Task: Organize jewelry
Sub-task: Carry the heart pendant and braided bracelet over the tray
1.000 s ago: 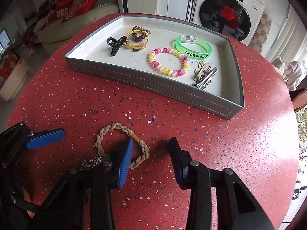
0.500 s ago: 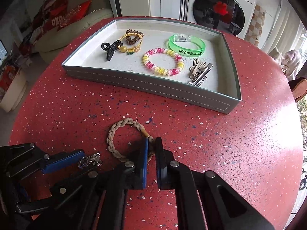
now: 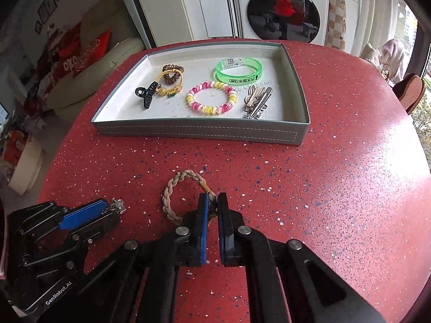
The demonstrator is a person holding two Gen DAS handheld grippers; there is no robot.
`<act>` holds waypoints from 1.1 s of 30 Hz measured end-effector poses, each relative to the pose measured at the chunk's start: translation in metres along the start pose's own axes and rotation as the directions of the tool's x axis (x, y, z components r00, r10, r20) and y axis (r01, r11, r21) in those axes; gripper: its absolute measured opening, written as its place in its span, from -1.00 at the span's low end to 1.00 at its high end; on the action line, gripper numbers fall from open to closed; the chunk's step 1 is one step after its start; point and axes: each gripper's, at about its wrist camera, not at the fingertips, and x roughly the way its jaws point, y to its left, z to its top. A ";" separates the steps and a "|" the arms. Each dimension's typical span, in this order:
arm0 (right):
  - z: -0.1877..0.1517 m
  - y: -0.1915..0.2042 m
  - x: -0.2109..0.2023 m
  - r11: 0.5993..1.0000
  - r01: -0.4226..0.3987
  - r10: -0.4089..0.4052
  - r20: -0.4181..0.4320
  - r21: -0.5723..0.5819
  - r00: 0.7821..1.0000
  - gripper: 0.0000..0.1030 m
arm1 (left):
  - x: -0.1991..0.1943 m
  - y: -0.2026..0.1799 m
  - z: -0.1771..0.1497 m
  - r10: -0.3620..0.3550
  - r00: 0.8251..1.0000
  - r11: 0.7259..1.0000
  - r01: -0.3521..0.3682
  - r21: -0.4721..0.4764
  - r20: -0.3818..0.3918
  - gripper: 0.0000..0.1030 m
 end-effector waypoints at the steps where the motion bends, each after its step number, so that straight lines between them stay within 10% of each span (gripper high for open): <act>1: -0.001 0.000 -0.003 1.000 -0.001 0.001 0.006 0.006 1.000 -0.86 | -0.001 0.001 0.000 0.004 1.000 1.000 -0.004 0.002 0.002 -0.30; 33: 0.039 -0.008 -0.041 0.990 -0.008 -0.011 0.137 0.140 0.991 -0.86 | -0.021 0.058 0.061 0.035 0.992 0.998 -0.028 -0.054 0.125 -0.30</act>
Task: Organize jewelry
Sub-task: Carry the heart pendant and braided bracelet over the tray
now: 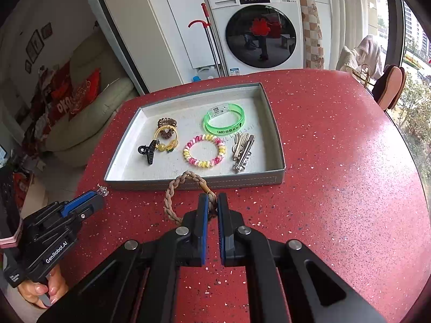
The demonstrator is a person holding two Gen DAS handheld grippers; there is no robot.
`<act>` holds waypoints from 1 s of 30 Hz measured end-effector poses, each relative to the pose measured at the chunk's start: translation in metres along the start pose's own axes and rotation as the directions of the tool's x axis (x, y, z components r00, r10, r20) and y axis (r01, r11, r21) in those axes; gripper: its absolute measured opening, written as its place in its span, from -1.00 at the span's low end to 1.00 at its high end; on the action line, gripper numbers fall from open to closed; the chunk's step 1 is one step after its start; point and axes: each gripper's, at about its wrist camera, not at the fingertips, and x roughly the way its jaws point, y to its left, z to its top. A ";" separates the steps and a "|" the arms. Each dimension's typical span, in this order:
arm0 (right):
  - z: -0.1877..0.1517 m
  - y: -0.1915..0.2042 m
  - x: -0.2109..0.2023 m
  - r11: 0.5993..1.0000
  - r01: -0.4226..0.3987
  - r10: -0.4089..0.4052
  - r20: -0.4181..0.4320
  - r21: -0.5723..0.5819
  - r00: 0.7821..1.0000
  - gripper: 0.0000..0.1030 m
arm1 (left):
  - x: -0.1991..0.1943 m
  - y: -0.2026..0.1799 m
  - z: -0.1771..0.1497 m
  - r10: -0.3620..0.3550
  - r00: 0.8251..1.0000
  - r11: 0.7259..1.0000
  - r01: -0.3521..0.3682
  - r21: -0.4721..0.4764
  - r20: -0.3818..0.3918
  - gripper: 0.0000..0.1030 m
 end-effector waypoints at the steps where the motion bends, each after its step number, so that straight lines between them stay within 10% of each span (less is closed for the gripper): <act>1: 0.003 0.000 0.001 1.000 -0.001 0.001 0.002 0.002 1.000 -0.86 | 0.002 0.002 0.003 -0.001 1.000 1.000 0.001 -0.007 0.000 -0.30; 30: 0.056 -0.027 0.080 0.995 0.047 -0.046 -0.014 0.083 0.999 -0.86 | 0.099 -0.018 0.055 0.081 0.994 0.996 -0.077 0.052 -0.079 -0.30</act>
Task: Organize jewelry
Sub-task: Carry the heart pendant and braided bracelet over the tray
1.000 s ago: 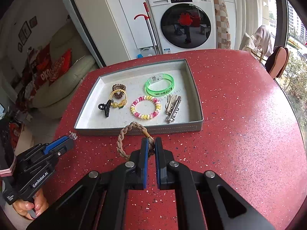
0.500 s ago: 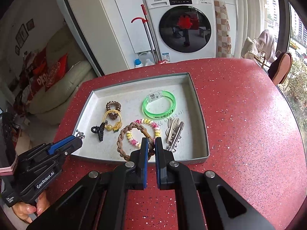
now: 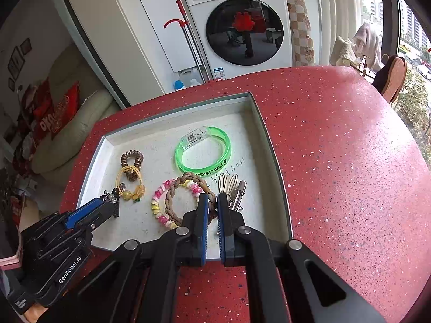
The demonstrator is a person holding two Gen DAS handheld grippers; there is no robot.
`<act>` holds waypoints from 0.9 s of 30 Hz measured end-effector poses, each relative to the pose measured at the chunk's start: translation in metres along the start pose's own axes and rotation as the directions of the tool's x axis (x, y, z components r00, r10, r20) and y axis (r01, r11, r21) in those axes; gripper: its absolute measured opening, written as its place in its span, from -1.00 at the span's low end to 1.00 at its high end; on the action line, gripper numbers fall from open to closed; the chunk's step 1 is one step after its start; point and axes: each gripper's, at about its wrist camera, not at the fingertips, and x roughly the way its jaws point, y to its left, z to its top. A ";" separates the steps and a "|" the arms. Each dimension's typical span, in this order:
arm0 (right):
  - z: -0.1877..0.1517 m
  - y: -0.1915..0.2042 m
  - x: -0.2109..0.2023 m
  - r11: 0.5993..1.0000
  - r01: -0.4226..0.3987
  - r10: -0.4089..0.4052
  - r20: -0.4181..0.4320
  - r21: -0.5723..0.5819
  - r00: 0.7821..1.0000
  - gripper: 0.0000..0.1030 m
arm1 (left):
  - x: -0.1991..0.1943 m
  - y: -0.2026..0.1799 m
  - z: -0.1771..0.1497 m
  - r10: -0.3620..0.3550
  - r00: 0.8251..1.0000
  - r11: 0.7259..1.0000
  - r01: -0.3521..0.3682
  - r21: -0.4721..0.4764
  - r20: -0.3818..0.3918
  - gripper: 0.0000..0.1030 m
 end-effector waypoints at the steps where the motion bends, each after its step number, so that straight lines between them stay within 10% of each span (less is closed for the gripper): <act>1: 0.000 0.000 0.002 1.000 0.005 -0.005 -0.001 0.000 1.000 -0.86 | 0.003 -0.001 0.000 0.008 1.000 1.000 -0.008 0.005 -0.002 -0.30; 27: -0.006 0.007 0.035 0.997 0.063 -0.065 -0.052 -0.043 0.997 -0.85 | 0.031 0.000 -0.006 0.116 0.992 0.993 -0.114 0.032 -0.049 -0.29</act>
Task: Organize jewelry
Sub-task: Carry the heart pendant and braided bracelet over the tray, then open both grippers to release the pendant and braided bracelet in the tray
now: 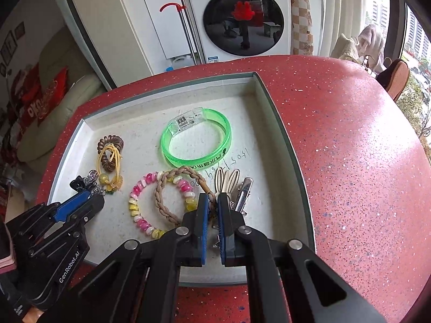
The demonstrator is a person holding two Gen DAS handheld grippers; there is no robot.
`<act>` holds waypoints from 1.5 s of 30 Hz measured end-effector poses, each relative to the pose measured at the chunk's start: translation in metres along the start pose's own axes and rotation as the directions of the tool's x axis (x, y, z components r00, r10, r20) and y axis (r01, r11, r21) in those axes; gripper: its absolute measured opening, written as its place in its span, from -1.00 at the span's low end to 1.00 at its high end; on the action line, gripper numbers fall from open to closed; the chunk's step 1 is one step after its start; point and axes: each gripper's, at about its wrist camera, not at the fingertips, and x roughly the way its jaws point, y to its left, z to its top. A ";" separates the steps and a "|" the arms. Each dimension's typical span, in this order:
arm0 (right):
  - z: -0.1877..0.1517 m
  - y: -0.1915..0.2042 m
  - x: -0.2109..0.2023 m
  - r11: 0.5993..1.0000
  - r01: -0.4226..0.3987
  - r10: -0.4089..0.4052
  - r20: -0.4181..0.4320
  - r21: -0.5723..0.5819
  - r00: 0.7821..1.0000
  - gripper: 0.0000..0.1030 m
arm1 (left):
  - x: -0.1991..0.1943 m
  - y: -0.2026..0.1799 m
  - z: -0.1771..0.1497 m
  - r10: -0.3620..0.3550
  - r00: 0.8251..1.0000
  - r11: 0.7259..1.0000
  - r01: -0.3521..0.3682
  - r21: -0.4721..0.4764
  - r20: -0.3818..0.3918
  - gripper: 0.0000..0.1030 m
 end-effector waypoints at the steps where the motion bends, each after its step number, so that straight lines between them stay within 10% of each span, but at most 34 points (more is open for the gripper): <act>1: 0.000 -0.001 0.000 1.000 -0.004 0.004 -0.003 0.003 1.000 -0.85 | -0.001 -0.001 0.000 0.002 1.000 1.000 -0.002 0.002 0.002 -0.29; 7: 0.000 -0.001 -0.006 0.999 -0.039 0.039 -0.005 0.009 0.999 -0.75 | -0.012 -0.007 -0.002 0.022 0.999 1.000 -0.023 0.019 0.041 -0.29; 11: -0.001 0.002 -0.012 0.999 -0.036 0.036 0.016 -0.001 0.999 -0.18 | -0.018 -0.009 0.000 0.035 0.998 0.999 -0.037 0.030 0.058 -0.29; 26: -0.009 0.004 -0.030 0.999 -0.048 0.048 0.030 0.011 0.998 -0.18 | -0.029 0.003 0.000 0.064 0.995 0.998 -0.063 -0.013 0.072 -0.28; 27: -0.009 0.004 -0.031 0.999 -0.050 0.050 0.030 0.010 0.998 -0.18 | -0.030 0.004 -0.001 0.066 0.995 0.998 -0.065 -0.016 0.073 0.16; 28: -0.009 0.004 -0.032 0.999 -0.049 0.049 0.030 0.009 0.998 -0.18 | -0.032 0.005 -0.001 0.073 0.994 0.997 -0.071 -0.023 0.077 1.00; 39: -0.009 0.005 -0.037 0.999 -0.041 0.041 0.022 0.004 0.999 -0.14 | -0.056 0.006 -0.002 0.101 0.986 0.995 -0.100 -0.019 0.135 1.00; 45: -0.012 0.007 -0.045 1.000 -0.001 0.001 0.047 -0.009 0.999 0.64 | -0.057 0.009 -0.007 0.099 0.989 0.995 -0.097 -0.024 0.108 1.00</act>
